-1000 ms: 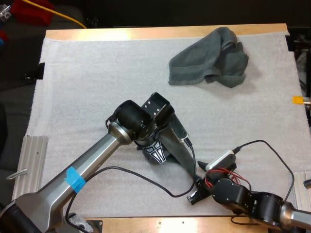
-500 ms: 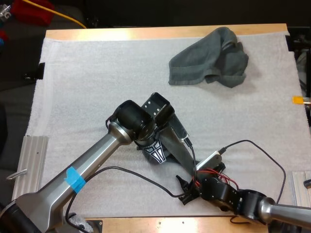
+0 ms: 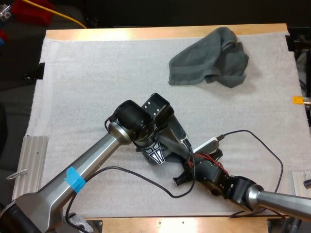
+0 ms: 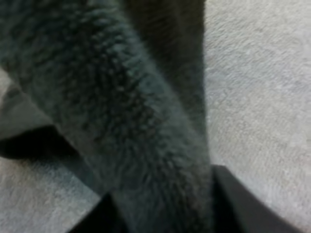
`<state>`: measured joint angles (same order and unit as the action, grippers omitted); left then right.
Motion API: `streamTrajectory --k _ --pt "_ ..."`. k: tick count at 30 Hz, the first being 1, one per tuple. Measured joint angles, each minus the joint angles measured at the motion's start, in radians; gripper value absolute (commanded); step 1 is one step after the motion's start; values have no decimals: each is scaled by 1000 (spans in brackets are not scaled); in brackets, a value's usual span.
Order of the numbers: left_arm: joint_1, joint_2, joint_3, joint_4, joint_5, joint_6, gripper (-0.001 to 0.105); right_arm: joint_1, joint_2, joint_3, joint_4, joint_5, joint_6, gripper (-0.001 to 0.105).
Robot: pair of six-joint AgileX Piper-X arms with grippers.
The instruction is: Pick towel from pile, fold and stack
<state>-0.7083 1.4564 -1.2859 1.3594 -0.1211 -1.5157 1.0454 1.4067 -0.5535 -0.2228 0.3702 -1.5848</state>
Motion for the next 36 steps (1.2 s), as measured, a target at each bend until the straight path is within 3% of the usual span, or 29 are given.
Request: streamTrajectory --k 3,7,15,20,24,31,36 --pt "0 0 0 0 2 0 0 0 0 0 25 0 -1 1" --pt "0 -1 0 3 5 0 0 0 -20 0 73 0 -18 1" --pt "0 -79 0 0 -39 -1 0 0 -255 -57 293 52 -225 1" --pt "0 -139 -14 -11 -86 -1 0 0 -381 -183 466 68 -352 1" --pt "0 -171 -73 -11 -98 0 0 0 -418 -311 636 68 -429 1" --pt "0 -186 -231 73 -100 53 0 0 -420 -525 887 68 -472 1" --pt "-21 -186 -260 146 -89 103 0 0 -422 -636 1072 9 -472 1"
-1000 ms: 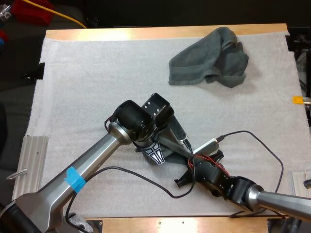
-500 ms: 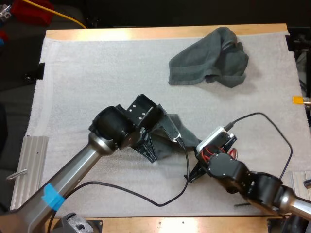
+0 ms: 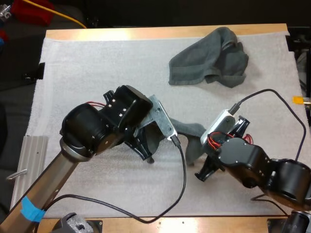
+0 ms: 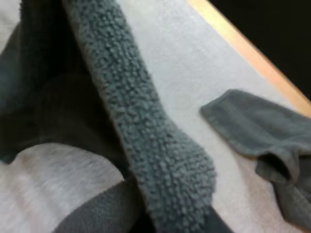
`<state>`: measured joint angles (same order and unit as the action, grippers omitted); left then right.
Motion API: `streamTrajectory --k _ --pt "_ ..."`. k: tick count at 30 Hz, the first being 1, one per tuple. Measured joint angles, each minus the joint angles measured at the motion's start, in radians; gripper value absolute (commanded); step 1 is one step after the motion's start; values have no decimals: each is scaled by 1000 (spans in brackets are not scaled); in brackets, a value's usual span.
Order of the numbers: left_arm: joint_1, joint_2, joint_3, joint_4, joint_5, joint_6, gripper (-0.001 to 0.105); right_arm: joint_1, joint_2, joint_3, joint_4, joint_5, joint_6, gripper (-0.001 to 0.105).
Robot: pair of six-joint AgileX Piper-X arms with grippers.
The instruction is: Pick towel from pile, fold and stack
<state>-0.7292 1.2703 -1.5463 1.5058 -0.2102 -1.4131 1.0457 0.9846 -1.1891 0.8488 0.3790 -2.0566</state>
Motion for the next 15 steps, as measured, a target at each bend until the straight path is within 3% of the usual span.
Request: streamTrajectory --k 9,15 --pt "-169 -3 0 36 3 28 0 0 -5 -119 348 -191 3 1" --pt "-290 -3 0 36 3 28 0 0 -7 -198 493 -356 25 1"
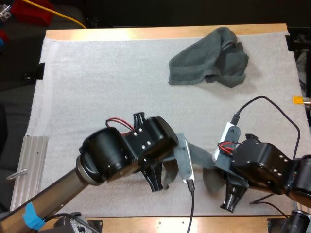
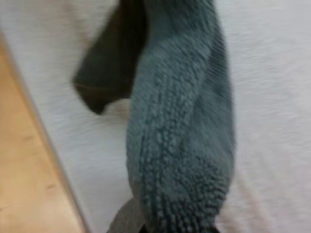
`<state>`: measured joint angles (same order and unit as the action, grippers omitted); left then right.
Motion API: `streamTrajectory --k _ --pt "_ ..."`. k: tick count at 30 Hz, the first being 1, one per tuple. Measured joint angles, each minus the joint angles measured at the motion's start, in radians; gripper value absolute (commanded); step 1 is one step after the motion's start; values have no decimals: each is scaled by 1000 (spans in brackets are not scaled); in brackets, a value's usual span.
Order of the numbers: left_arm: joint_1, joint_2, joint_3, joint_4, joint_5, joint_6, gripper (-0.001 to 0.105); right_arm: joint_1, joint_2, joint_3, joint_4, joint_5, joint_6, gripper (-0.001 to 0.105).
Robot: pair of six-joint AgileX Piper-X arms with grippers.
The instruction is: Pick towel from pile, fold and stack
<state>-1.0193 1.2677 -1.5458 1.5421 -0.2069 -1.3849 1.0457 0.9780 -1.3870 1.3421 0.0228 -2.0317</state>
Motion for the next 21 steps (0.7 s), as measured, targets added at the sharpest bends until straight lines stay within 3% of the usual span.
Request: streamTrajectory --k 10,21 --pt "-44 -4 13 0 -4 -22 0 0 -2 -8 82 -141 39 1" --pt "-44 -8 182 1 -12 -48 0 0 72 -8 89 -246 59 1"
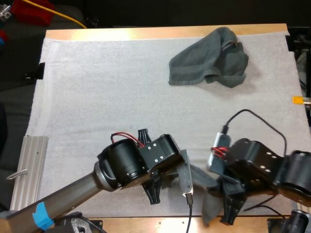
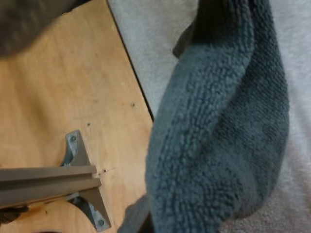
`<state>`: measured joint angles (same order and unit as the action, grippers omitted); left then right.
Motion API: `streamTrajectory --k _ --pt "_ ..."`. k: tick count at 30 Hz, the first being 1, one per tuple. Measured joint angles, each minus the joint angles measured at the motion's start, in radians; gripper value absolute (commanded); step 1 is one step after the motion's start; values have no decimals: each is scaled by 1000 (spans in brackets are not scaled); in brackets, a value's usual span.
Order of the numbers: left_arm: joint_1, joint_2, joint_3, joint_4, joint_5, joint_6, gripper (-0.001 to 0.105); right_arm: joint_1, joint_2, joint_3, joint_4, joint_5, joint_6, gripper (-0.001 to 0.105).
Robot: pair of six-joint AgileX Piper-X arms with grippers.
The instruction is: Pick towel from pile, fold and stack
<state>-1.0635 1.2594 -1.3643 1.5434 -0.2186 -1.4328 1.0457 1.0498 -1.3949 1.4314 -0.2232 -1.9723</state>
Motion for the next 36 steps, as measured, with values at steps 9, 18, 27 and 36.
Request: streamTrajectory --k 9,18,27,36 --pt "0 -57 10 1 -21 -12 0 0 7 0 33 7 -39 1" --pt "0 -120 10 1 8 -12 0 0 -5 0 30 12 -57 1" --pt "0 -119 78 1 1 -12 0 0 97 0 -11 87 -134 1" --pt "126 -119 126 1 -19 59 0 -21 207 0 -23 146 -247 1"
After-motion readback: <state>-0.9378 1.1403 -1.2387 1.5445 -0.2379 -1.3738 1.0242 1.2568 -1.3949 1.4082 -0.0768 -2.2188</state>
